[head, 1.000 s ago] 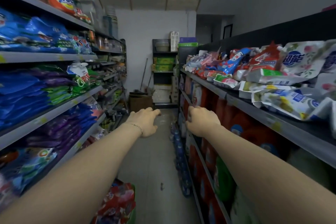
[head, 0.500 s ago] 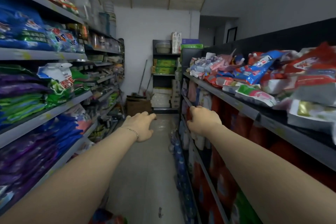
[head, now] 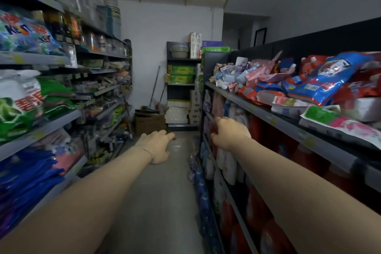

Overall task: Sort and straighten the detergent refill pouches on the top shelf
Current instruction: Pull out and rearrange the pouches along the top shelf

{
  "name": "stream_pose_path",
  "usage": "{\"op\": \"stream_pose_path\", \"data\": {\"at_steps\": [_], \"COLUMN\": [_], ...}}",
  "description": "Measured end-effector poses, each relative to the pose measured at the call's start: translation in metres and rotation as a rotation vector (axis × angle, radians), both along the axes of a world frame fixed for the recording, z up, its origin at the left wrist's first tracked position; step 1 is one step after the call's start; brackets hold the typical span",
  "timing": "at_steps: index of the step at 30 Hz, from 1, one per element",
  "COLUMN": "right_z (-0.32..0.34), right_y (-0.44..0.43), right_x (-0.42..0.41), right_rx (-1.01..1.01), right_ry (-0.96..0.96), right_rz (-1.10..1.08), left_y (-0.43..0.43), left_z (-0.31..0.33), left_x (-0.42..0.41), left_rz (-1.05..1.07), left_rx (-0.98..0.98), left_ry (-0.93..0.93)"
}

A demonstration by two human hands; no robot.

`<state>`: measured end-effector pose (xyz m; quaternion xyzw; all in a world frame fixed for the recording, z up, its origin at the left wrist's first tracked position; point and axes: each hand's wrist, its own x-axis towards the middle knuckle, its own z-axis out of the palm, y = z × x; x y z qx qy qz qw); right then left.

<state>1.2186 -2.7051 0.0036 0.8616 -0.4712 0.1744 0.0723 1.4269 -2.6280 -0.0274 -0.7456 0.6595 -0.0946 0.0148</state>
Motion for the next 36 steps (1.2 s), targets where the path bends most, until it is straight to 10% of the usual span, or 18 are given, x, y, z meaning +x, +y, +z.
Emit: {"op": "stream_pose_path", "data": {"at_steps": [36], "right_z": [0.019], "right_y": [-0.561], "right_x": [0.242], "right_rx": [-0.019], "right_ry": [0.061], "right_rz": [0.014], "left_y": [-0.539], "left_z": [0.016], "left_x": [0.269], "left_rz": [0.051], "left_rx": [-0.105], "left_ry": [-0.010]}}
